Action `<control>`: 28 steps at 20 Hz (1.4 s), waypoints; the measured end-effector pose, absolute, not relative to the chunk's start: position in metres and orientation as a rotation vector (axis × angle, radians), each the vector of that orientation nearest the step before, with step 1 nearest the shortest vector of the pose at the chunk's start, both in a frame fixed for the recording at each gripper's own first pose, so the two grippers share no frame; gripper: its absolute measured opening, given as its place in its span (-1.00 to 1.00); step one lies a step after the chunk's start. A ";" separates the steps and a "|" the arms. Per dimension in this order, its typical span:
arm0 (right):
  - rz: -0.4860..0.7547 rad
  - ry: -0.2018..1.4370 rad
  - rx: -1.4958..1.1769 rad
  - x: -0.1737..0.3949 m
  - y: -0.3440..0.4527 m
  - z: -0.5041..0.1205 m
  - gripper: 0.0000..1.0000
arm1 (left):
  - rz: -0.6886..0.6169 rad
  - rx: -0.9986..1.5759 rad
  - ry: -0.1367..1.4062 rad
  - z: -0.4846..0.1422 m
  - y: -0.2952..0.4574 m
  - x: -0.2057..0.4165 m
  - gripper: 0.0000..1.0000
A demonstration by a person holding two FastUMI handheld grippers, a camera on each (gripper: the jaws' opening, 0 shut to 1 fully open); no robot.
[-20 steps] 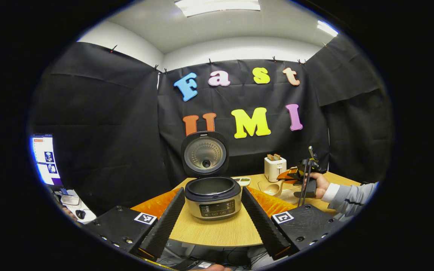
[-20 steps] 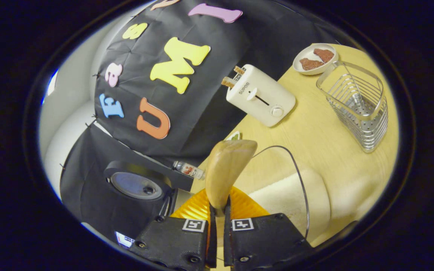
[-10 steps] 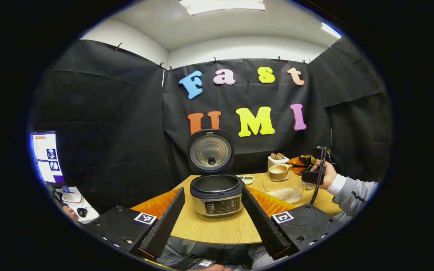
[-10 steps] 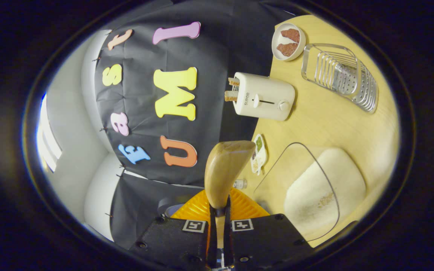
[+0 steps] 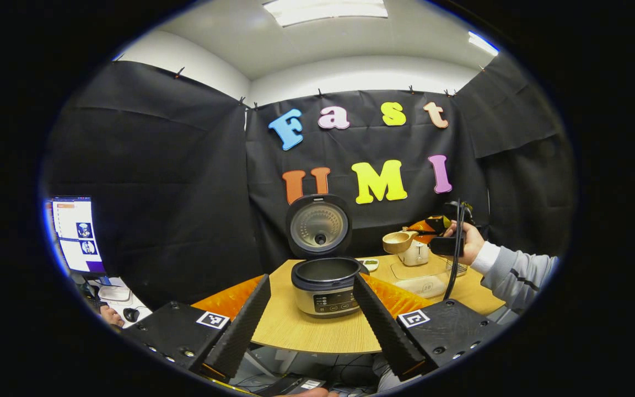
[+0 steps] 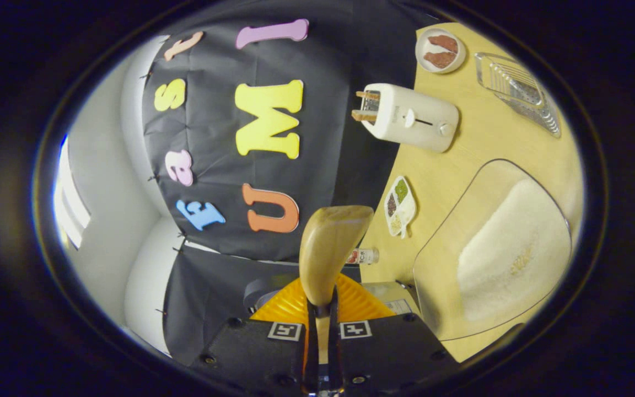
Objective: Close the left gripper, press the button to open the rice cooker; take a wooden spoon from the chopstick holder with the right hand, scoop a spoonful of rice and pour it into the rice cooker, then put the wooden spoon back into the chopstick holder.
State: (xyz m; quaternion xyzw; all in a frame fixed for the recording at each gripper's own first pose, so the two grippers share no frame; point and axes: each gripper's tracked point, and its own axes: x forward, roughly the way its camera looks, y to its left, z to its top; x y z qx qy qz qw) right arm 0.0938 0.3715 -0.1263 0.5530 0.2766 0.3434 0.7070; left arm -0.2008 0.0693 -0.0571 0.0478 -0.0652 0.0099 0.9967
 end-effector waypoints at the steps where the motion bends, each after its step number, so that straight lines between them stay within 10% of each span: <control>1: 0.763 0.614 1.179 0.093 0.384 -0.124 -0.77 | 0.025 0.097 -0.131 -0.058 0.073 -0.202 0.92; 28: 0.676 -0.137 -0.327 -0.009 0.580 -0.069 -0.75 | 0.082 0.020 -0.075 -0.093 0.121 -0.207 0.92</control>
